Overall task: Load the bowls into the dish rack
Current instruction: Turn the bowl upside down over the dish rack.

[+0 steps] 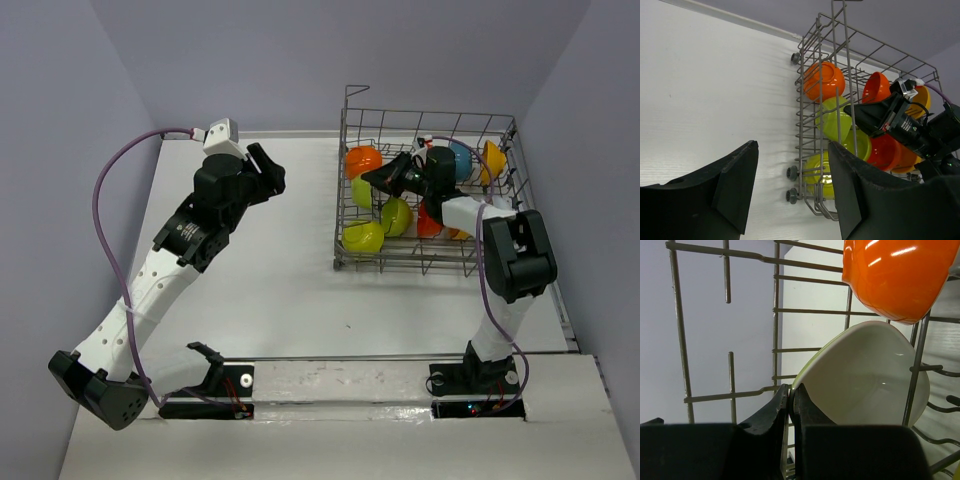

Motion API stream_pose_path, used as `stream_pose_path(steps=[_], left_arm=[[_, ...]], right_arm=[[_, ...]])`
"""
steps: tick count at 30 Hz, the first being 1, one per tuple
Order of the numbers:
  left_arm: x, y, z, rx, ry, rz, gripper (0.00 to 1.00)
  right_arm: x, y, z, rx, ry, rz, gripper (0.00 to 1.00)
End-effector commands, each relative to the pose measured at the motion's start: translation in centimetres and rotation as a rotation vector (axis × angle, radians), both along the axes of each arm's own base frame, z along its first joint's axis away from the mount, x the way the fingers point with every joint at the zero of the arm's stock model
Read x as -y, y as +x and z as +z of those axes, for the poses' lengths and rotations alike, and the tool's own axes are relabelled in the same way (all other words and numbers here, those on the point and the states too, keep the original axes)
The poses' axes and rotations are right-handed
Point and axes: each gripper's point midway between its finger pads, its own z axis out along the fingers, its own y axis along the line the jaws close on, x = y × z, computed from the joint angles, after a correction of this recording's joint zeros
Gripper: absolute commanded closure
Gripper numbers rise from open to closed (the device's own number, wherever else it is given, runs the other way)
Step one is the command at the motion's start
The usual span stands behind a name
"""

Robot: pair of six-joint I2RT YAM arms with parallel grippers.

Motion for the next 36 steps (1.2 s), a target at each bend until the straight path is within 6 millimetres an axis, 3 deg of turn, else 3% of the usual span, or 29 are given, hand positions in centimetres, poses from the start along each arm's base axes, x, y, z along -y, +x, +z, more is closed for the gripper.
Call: stream_pose_path(steps=[1, 21, 24, 36], left_arm=[[-0.2, 0.1, 1.0, 0.042, -0.005, 0.002, 0.33], [0.8, 1.2, -0.3, 0.015, 0.012, -0.016, 0.33], [1.0, 1.3, -0.5, 0.009, 0.015, -0.024, 0.33], [2.3, 1.8, -1.2, -0.007, 0.027, -0.053, 0.33]], right_arm=[[0.4, -0.6, 1.4, 0.039, -0.013, -0.011, 0.96], [2.4, -0.9, 1.4, 0.035, -0.061, -0.063, 0.95], [2.6, -0.9, 1.4, 0.036, -0.074, -0.073, 0.9], [3.8, -1.1, 1.3, 0.031, -0.125, -0.115, 0.85]])
